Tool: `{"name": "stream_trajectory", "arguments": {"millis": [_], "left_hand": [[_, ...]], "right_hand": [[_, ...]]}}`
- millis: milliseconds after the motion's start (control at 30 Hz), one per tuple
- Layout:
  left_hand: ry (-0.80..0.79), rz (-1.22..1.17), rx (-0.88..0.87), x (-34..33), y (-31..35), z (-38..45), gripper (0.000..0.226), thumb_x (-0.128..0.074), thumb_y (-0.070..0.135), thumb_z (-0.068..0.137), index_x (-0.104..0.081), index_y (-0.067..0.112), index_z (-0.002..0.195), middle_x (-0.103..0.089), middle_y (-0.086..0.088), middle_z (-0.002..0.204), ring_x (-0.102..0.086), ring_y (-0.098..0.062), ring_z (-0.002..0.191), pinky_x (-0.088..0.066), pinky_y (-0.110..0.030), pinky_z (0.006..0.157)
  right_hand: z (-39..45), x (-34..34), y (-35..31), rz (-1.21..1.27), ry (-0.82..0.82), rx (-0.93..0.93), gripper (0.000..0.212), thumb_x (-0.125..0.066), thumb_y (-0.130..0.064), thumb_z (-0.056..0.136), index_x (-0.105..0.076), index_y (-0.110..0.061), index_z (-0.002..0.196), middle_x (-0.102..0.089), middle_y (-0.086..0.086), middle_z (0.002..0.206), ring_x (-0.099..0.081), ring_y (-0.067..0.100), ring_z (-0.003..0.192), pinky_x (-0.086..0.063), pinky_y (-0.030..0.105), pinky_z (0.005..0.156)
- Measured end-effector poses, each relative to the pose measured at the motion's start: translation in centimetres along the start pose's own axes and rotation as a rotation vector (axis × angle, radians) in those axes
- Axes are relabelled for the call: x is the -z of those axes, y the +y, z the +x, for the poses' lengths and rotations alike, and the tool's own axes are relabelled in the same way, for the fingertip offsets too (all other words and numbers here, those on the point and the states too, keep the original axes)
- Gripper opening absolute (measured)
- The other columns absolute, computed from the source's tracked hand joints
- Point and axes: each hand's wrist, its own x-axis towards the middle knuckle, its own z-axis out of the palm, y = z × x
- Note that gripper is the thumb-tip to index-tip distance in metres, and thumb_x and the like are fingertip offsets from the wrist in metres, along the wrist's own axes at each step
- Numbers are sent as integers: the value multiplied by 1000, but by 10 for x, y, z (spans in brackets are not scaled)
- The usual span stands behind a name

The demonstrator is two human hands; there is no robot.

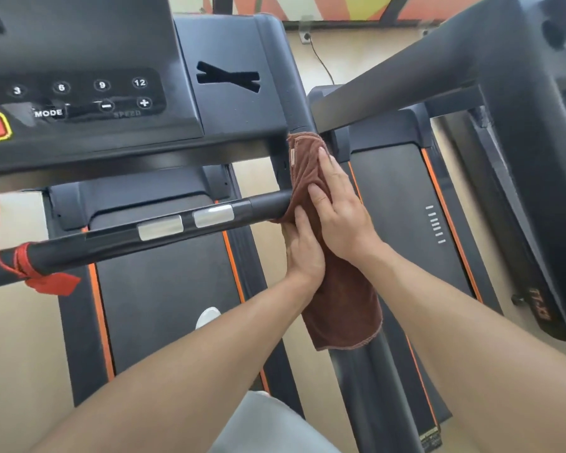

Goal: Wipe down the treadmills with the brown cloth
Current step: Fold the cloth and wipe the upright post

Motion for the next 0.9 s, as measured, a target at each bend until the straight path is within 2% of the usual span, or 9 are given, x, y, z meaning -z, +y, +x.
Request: {"name": "stream_trajectory", "arguments": {"millis": [233,367,533,567,633,700,733,800,900], "left_hand": [[38,22,-15,-1,-6,-18,99,-16,93,69,-19,48,157,-41,5,159,-40,-23,145,-28,-50,122],[44,99,-80,-2,-33,-55,98,-13,90,73,-13,45,160,-26,10,167,-26,-17,153,-20,-46,126],[60,216,-125,-5,-76,-110,83,-15,82,86,-7,46,160,-23,11,168,-27,-21,153,-21,-47,126],[61,241,-132,-6,-85,-122,79,-16,80,90,-5,45,160,-22,10,168,-26,-22,153,-20,-47,126],[67,291,-155,-7,-106,-147,74,-20,73,97,-4,41,161,-19,9,169,-24,-21,154,-18,-46,126],[73,311,-172,-8,-128,-174,73,-21,71,98,-5,39,162,-19,8,169,-24,-22,154,-19,-46,126],[79,315,-177,-8,-138,-187,73,-22,71,98,-5,39,162,-20,8,169,-25,-22,154,-19,-46,126],[89,320,-176,-9,-159,-212,69,-23,67,101,-7,39,162,-20,9,169,-26,-21,154,-20,-46,126],[103,303,-173,-9,-186,-244,67,-24,64,103,-9,38,162,-21,10,168,-26,-19,154,-20,-45,126]], "right_hand": [[-38,9,2,144,-47,-230,61,-41,-63,101,-19,-51,157,-44,-12,156,-45,17,140,-33,33,110],[-81,13,24,277,-65,-309,58,-44,-62,101,-35,-41,155,-50,-21,137,-45,2,126,-28,22,99],[-153,13,56,449,-128,-373,56,-49,-73,92,-65,-38,132,-66,-23,125,-59,0,120,-39,29,113],[-168,14,64,494,-135,-396,50,-52,-73,92,-71,-36,121,-71,-21,117,-64,-3,111,-43,28,110],[-199,18,79,576,-157,-452,34,-54,-61,97,-73,-33,99,-75,-22,92,-68,-11,83,-51,12,86],[-232,20,90,627,-165,-498,28,-56,-53,100,-69,-30,91,-72,-22,68,-65,-13,61,-48,4,59],[-248,22,94,621,-161,-500,28,-56,-52,100,-69,-30,90,-70,-22,65,-64,-12,58,-47,4,55],[-276,18,108,646,-145,-507,31,-58,-54,99,-72,-26,98,-71,-18,78,-66,-7,69,-50,9,67],[-315,14,119,678,-128,-495,52,-57,-61,95,-74,-18,120,-76,-7,108,-70,7,104,-48,29,105]]}}
